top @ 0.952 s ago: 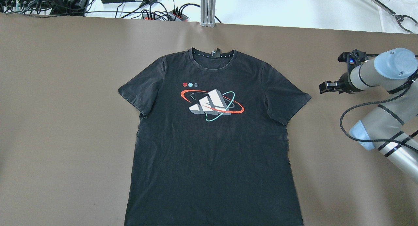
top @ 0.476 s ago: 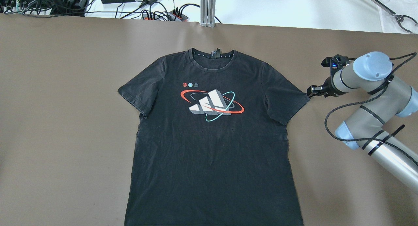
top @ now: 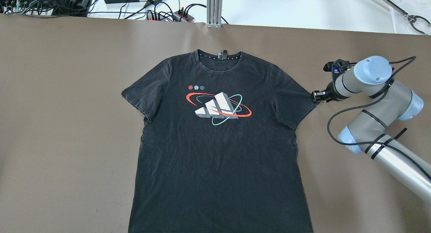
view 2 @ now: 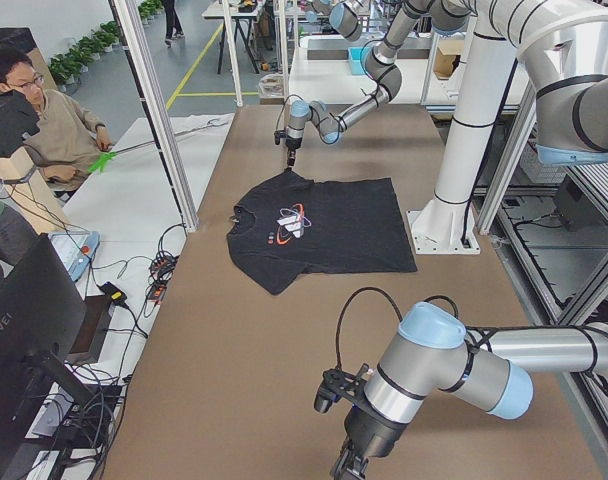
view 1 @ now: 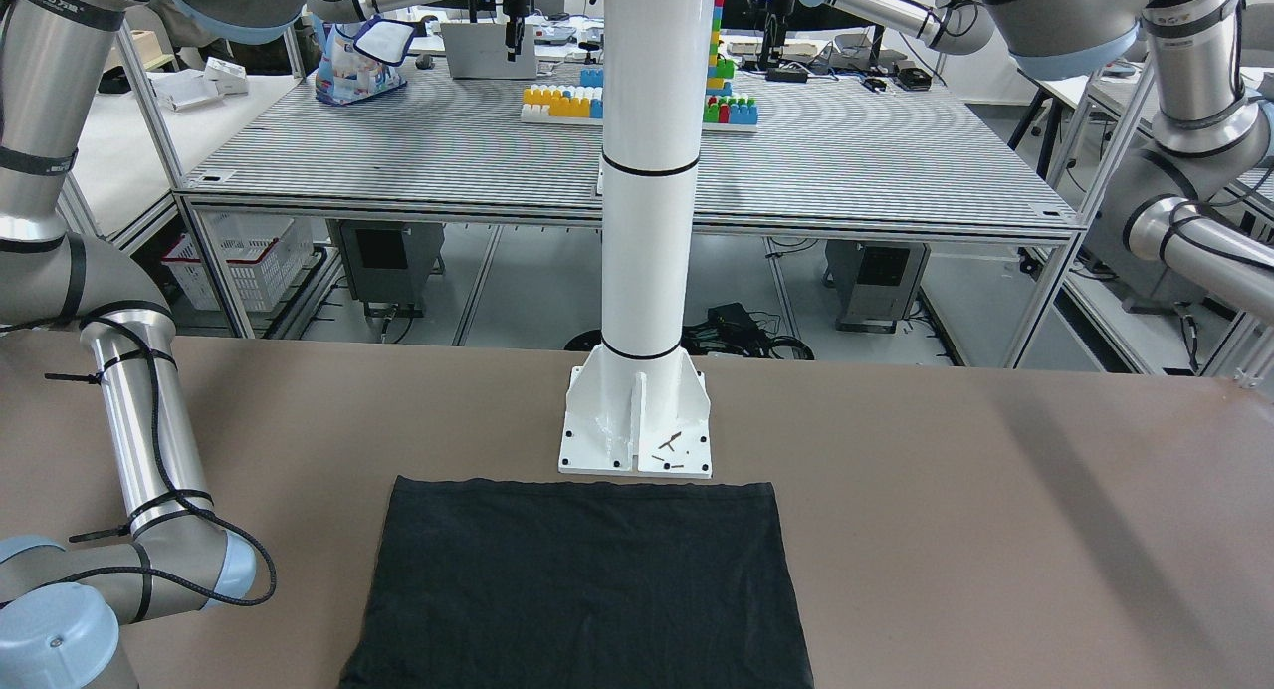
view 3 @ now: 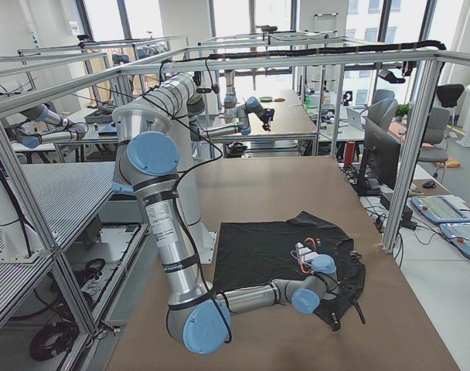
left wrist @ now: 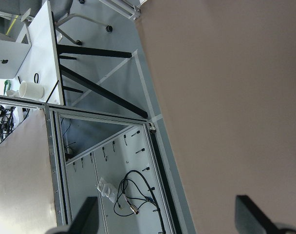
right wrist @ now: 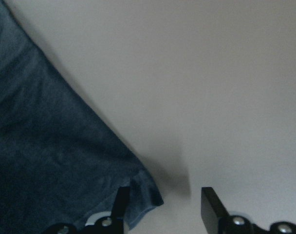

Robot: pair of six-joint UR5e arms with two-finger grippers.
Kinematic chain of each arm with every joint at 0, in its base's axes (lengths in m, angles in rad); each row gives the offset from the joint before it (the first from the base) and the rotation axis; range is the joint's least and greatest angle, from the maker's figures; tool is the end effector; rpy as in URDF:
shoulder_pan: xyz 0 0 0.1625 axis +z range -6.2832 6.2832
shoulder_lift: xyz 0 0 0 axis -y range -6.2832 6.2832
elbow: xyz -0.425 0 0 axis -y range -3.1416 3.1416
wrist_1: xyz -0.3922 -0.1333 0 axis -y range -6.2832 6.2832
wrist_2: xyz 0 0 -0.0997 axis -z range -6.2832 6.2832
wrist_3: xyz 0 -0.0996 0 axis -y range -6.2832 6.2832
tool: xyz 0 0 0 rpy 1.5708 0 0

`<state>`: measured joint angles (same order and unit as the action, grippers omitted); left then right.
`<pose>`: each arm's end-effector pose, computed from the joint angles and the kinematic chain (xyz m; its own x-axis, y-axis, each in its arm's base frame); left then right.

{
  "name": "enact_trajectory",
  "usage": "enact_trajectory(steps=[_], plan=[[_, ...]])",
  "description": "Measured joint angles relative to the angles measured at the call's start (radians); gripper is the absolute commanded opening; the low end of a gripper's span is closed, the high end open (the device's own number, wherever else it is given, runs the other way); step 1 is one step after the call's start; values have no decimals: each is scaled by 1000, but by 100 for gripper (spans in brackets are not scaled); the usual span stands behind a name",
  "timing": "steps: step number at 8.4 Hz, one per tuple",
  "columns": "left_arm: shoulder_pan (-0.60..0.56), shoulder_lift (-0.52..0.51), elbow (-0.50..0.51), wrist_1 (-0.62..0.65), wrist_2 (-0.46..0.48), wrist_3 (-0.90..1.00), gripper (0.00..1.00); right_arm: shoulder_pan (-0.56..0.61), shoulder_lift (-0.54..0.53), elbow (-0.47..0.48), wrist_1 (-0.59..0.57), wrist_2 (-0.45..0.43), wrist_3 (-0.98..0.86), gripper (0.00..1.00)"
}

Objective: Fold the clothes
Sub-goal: 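Move the right gripper over the black t-shirt's sleeve nearest it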

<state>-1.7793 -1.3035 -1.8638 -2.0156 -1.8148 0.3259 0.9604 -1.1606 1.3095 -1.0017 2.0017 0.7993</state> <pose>-0.1923 -0.3810 0.6033 0.9799 0.1904 -0.0589 -0.1364 0.8561 0.4984 -0.3215 -0.6196 0.4966 0.7187 -0.0777 0.6909 -0.1198 0.9650 0.2332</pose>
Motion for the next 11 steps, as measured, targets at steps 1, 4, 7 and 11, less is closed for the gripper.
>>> enact_trajectory(steps=[1, 4, 7, 11], plan=[[0, 3, 0, 0, -1, 0, 100, -3, 6, -6, 1, 0, 1, 0], [0, 12, 0, 0, -1, 1, 100, -6, 14, -4, 0, 9, -10, 0], [0, 13, 0, 0, -3, -3, 100, -5, 4, 81, -8, 39, -15, 0], [2, 13, 0, -13, -6, -6, 100, -78, 43, 236, -139, -1, 47, 0]])
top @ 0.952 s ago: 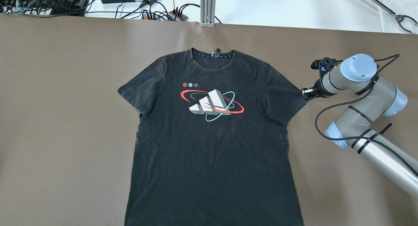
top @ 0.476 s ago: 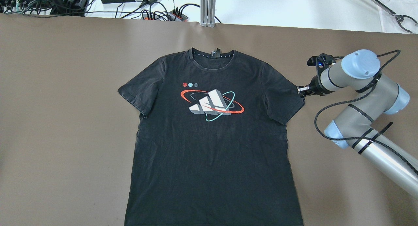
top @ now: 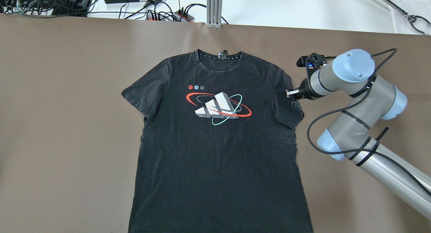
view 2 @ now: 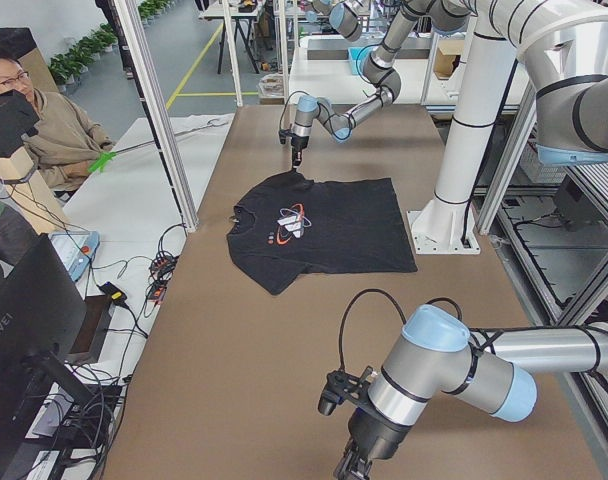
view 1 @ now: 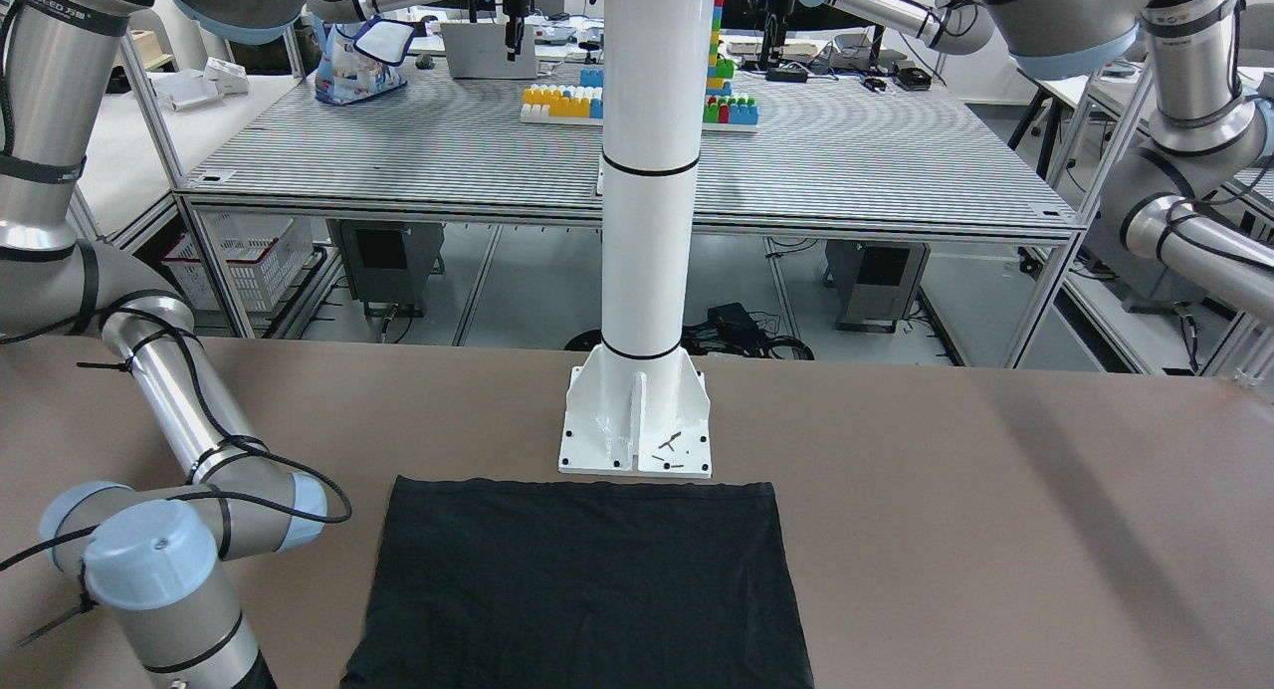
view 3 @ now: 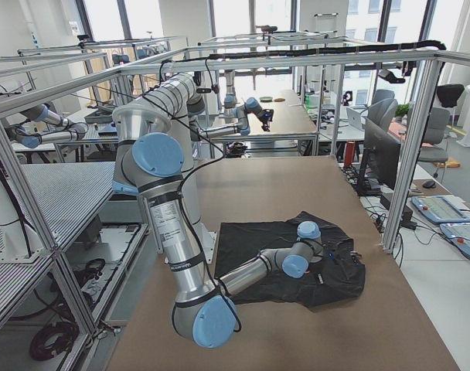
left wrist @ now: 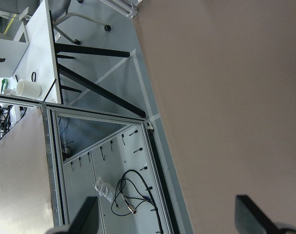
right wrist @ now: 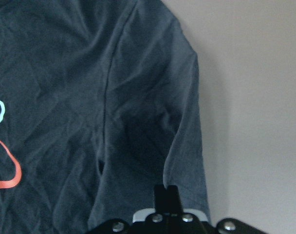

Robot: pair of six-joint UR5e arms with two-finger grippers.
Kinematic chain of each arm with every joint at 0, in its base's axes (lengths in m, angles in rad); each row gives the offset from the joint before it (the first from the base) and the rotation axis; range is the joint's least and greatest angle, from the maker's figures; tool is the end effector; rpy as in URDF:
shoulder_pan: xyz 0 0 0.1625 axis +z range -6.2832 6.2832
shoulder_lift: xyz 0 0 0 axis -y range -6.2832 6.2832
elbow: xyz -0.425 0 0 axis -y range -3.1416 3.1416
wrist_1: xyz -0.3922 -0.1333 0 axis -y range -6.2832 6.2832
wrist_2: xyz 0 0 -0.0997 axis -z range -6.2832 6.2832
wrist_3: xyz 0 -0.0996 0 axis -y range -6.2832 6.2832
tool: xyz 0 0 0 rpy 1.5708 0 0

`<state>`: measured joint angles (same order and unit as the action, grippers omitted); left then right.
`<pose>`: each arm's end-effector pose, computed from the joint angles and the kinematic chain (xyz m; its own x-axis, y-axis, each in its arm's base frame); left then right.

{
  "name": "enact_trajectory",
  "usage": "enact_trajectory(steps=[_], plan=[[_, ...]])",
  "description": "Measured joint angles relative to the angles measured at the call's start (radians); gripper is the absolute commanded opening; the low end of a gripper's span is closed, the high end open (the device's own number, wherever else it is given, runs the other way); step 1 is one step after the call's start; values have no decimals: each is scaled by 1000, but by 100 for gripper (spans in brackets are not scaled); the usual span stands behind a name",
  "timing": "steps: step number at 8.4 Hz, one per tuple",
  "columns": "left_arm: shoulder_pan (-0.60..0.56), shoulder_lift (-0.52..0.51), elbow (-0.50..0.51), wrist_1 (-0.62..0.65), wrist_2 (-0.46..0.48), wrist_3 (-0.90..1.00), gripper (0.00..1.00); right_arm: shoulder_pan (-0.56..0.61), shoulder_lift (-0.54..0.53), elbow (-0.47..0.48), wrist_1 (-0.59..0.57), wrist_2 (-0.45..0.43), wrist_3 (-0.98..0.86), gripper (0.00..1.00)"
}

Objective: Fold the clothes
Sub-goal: 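Move the right gripper over the black t-shirt's sleeve nearest it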

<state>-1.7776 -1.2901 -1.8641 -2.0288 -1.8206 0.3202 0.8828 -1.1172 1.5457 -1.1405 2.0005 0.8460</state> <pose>-0.1899 -0.3761 0.6067 0.9796 0.1898 -0.0664 -0.1320 0.8561 0.4997 -0.3588 -0.5810 0.3652 0.6434 -0.1664 0.7472 -0.1008 0.9492 0.2981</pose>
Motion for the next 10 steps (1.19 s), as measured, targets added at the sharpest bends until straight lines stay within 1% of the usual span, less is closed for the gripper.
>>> enact_trajectory(steps=[2, 5, 9, 10], plan=[[1, -1, 0, -1, 0, -2, 100, -45, 70, -38, -27, -58, 60, 0], [2, -6, 0, -1, 0, -3, 100, -64, 144, -111, -31, -95, 103, 0], [4, -9, 0, -1, -3, -3, 100, -98, 175, -139, -30, -124, 152, 0], [5, -10, 0, -1, -6, -3, 100, -107, 175, -140, -30, -134, 161, 35]])
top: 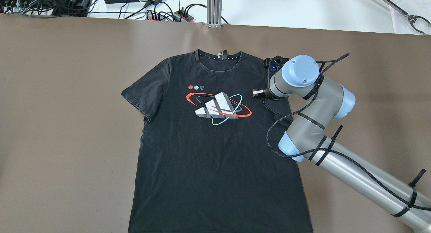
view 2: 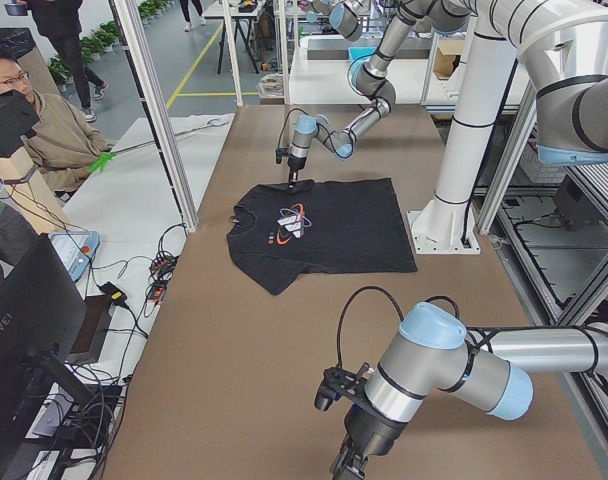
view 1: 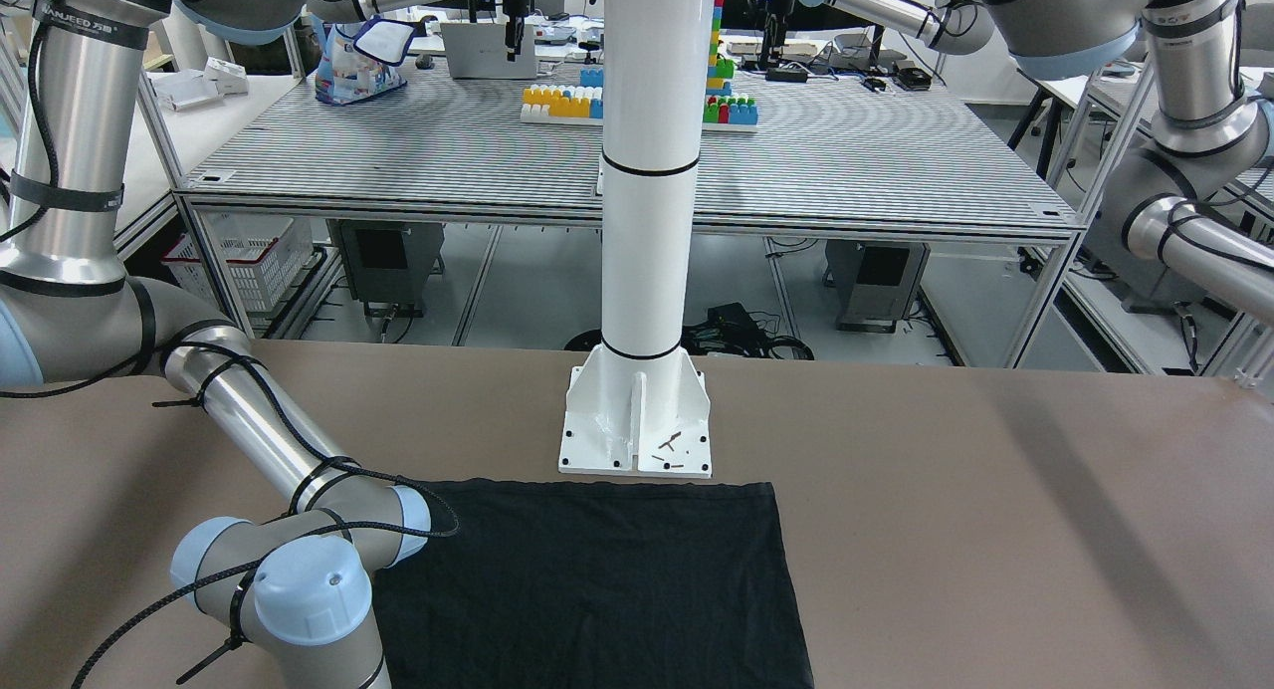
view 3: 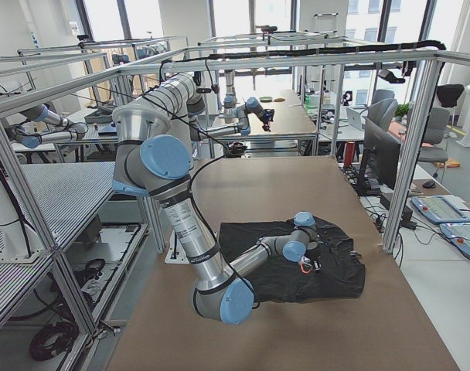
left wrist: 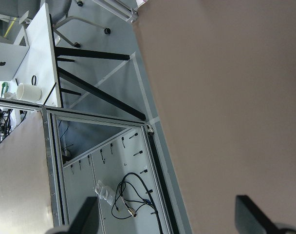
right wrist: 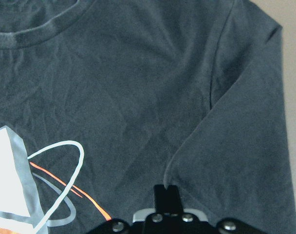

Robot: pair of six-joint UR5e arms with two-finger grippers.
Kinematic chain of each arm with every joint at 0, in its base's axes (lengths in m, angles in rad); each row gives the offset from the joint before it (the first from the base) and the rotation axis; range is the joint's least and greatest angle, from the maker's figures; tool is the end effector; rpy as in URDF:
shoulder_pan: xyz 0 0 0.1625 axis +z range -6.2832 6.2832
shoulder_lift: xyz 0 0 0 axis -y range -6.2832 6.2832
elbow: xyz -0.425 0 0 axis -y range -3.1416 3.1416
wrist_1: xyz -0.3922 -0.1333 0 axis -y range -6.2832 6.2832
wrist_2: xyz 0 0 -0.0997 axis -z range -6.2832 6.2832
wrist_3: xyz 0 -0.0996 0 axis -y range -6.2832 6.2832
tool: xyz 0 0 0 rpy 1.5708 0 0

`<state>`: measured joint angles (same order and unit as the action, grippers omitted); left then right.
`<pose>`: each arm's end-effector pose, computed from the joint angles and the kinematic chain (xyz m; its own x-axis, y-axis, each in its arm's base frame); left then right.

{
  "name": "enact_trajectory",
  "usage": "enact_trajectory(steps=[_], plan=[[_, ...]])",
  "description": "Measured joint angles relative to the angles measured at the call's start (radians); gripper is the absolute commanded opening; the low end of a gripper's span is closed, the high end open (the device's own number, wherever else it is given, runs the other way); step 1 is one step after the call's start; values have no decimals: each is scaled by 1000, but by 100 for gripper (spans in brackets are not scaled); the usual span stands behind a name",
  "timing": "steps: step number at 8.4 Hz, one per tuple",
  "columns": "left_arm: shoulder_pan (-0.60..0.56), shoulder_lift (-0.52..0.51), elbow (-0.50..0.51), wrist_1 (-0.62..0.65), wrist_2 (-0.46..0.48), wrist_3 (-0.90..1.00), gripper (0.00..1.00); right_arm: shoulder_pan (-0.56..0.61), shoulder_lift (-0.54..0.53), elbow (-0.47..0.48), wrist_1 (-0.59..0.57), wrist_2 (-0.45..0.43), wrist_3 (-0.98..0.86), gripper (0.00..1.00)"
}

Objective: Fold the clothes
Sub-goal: 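Move the right gripper over the black t-shirt's sleeve nearest it, then bring the left gripper toward the shirt's other sleeve while the right gripper hovers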

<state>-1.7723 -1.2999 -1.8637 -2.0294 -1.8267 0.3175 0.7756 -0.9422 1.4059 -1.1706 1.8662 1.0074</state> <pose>-0.1882 -0.3814 0.6027 0.9781 0.1962 -0.0689 -0.1346 0.8500 0.5093 -0.4538 -0.5911 0.3169 0.6654 -0.0631 0.7438 -0.1850 0.9514 0.2462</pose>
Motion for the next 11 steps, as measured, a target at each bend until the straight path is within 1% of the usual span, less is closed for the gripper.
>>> enact_trajectory(steps=[1, 2, 3, 5, 6, 7, 8, 9, 10, 11], plan=[[2, -1, 1, 1, -6, -2, 100, -6, 0, 0, 0, -9, 5, 94], [8, -3, 5, 5, -35, -18, 100, -9, 0, -1, 0, -14, 7, 95], [18, -8, 8, 8, -88, -37, 99, -11, 0, 0, 1, -16, 8, 95], [81, -41, 27, 12, -266, -160, 98, -11, -1, 8, 2, -17, 10, 95], [131, -80, 44, 12, -365, -258, 94, -12, -7, 27, 2, -16, 12, 95], [205, -130, 60, 11, -436, -378, 90, -12, -18, 49, 1, -14, 12, 95], [312, -197, 76, 11, -472, -532, 86, -12, -33, 71, 1, -12, 13, 95], [422, -267, 105, 9, -485, -672, 81, -12, -49, 92, 0, -10, 14, 95], [519, -337, 148, 6, -488, -789, 75, -12, -66, 112, 0, -8, 14, 95], [606, -407, 200, 2, -483, -891, 70, -12, -82, 133, 0, -8, 14, 95]])
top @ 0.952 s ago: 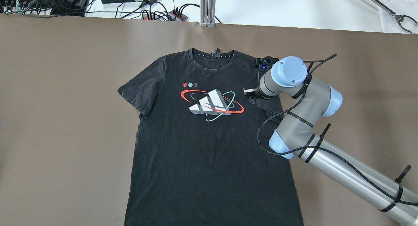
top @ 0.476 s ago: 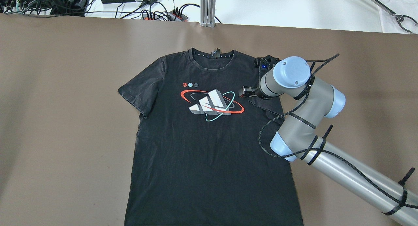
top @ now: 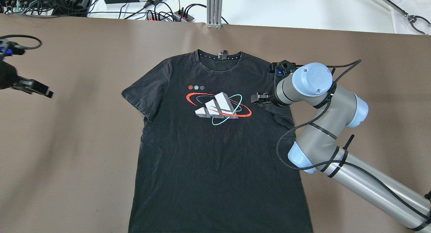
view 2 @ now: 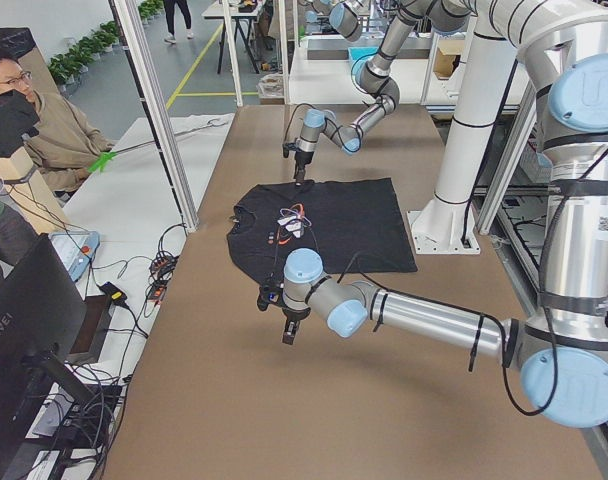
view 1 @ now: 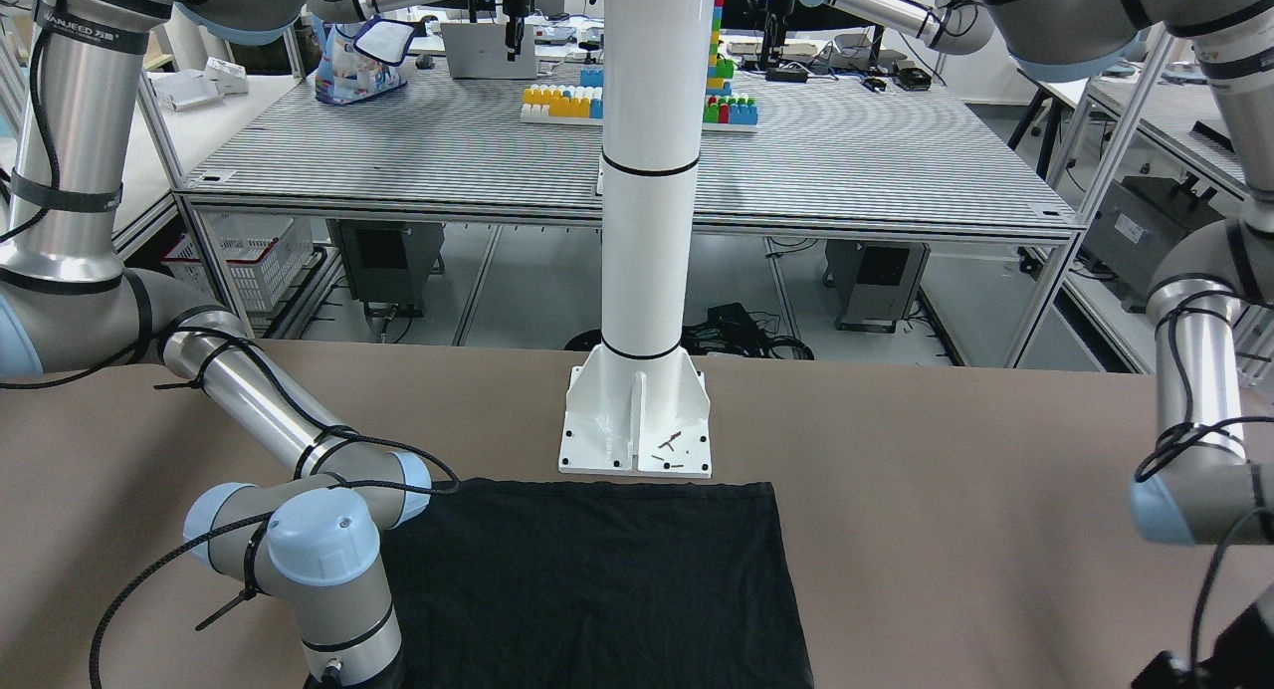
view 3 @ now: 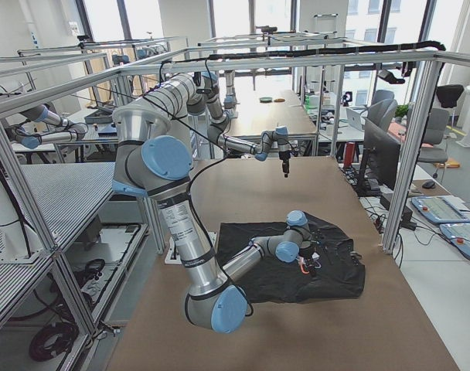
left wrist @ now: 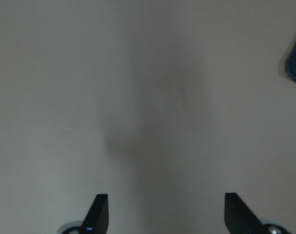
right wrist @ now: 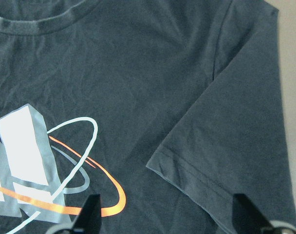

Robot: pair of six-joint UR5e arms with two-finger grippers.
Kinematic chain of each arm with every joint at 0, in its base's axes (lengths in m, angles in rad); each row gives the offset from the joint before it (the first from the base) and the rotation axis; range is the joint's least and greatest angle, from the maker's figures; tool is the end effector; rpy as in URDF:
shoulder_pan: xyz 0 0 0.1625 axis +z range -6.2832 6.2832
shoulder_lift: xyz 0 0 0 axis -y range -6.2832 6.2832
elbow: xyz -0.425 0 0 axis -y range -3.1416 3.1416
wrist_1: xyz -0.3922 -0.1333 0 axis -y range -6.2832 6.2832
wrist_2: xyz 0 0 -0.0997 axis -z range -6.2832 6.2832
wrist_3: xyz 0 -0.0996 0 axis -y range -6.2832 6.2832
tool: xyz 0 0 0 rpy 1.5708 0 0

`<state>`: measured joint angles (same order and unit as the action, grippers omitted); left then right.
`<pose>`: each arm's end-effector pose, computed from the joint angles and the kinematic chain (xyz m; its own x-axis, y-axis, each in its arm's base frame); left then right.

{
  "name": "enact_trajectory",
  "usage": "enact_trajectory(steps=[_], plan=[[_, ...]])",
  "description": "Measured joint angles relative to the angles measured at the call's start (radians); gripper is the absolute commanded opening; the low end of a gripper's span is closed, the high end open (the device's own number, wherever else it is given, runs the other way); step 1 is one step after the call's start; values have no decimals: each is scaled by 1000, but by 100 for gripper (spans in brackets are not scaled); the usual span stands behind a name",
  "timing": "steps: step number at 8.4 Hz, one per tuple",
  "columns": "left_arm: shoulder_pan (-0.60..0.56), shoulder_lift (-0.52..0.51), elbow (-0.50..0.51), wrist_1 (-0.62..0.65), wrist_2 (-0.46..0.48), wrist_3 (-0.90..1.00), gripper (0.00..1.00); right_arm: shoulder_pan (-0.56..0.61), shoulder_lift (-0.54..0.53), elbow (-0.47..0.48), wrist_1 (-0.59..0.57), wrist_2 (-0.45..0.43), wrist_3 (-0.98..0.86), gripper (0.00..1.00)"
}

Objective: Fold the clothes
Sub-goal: 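Bring the left gripper toward the shirt's other sleeve while the right gripper hovers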

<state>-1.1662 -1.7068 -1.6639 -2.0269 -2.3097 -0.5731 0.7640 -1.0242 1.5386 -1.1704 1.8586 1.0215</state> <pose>0.1609 -0.5439 0.4884 0.5953 0.1877 -0.7813 0.0214 0.9683 0.2490 -0.4320 -0.5593 0.3119 0.6372 -0.0828 0.7663 -0.1973 0.9435 0.2661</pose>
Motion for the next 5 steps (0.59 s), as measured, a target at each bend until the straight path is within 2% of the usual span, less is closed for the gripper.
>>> enact_trajectory(steps=[1, 3, 5], plan=[[81, -69, 39, -2, 13, -114, 61, 0, -12, 16, 0, 0, 0, 95], [192, -208, 125, -2, 53, -269, 58, 0, -26, 30, 0, 1, -1, 95], [225, -312, 225, -8, 65, -309, 52, 0, -29, 37, 0, 1, 0, 95]])
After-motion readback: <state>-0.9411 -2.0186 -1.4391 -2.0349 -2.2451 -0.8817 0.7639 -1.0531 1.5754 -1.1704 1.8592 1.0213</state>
